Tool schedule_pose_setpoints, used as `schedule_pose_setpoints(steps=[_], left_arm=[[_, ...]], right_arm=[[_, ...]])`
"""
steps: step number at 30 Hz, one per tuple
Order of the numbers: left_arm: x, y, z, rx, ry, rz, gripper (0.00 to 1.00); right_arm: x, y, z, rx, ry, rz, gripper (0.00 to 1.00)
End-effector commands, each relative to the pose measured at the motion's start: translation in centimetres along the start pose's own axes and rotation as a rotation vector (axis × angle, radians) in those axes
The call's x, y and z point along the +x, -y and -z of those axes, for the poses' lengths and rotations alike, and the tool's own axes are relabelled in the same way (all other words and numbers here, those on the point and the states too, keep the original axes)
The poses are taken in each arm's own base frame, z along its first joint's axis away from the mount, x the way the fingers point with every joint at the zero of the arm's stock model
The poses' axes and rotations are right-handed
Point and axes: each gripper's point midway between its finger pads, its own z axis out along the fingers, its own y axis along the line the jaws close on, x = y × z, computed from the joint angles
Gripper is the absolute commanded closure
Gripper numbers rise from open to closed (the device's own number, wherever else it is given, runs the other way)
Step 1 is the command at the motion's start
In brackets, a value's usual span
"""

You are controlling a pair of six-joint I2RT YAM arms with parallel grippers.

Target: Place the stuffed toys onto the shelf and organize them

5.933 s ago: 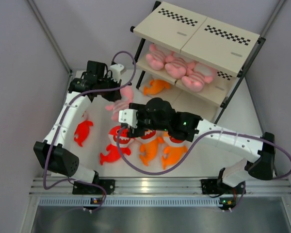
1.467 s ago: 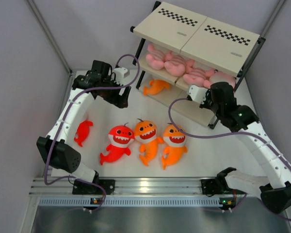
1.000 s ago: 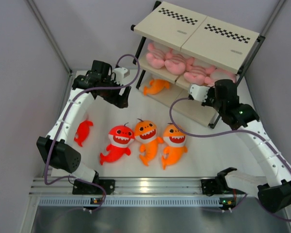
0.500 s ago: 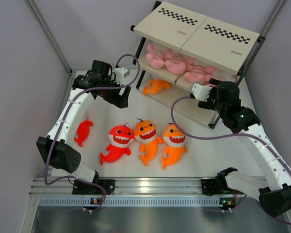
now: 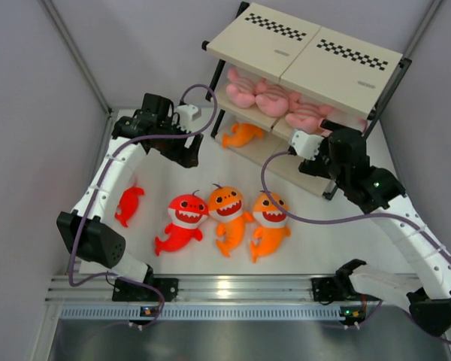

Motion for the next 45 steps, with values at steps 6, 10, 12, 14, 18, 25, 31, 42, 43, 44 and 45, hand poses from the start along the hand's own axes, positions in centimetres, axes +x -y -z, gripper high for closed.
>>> schedule_pose_setpoints(steps=[6, 10, 12, 14, 18, 25, 31, 42, 43, 44, 45], left_arm=[[1.7, -0.4, -0.9, -0.014, -0.052, -0.018, 0.12], [4.0, -1.1, -2.2, -0.038, -0.13, -0.005, 0.13], [4.9, -1.3, -2.7, -0.046, -0.16, 0.007, 0.13], [6.0, -1.5, -3.3, -0.044, -0.192, 0.021, 0.14], [7.2, -2.4, -3.6, -0.059, -0.201, 0.054, 0.14], [8.8, -4.8, -2.9, -0.147, -0.201, 0.103, 0.14], [8.7, -4.5, -2.9, -0.131, -0.193, 0.096, 0.14], [8.3, -3.9, -2.8, -0.092, -0.175, 0.09, 0.14], [8.3, -3.9, -2.8, -0.092, -0.175, 0.09, 0.14], [8.3, -3.9, -2.8, -0.093, -0.174, 0.089, 0.14], [8.3, -3.9, -2.8, -0.093, -0.174, 0.088, 0.14]], right_arm=[[-5.6, 0.6, 5.8, -0.006, 0.111, -0.077, 0.01], [-10.3, -8.2, 6.1, -0.251, 0.233, -0.009, 0.01], [-12.2, -13.4, 6.2, -0.384, 0.275, 0.065, 0.04], [-13.5, -20.3, 7.3, -0.562, 0.335, 0.128, 0.05], [-13.7, -28.2, 8.5, -0.751, 0.374, 0.118, 0.07], [-10.6, -35.6, 8.4, -0.832, 0.244, 0.218, 0.07], [-6.7, -37.9, 5.2, -0.749, 0.049, 0.397, 0.07], [-5.2, -36.6, 2.2, -0.574, -0.047, 0.494, 0.75], [-5.1, -36.2, 2.2, -0.569, -0.057, 0.502, 0.8], [-5.2, -35.9, 2.2, -0.561, -0.063, 0.505, 0.86], [-5.3, -35.5, 2.2, -0.552, -0.069, 0.504, 1.0]])
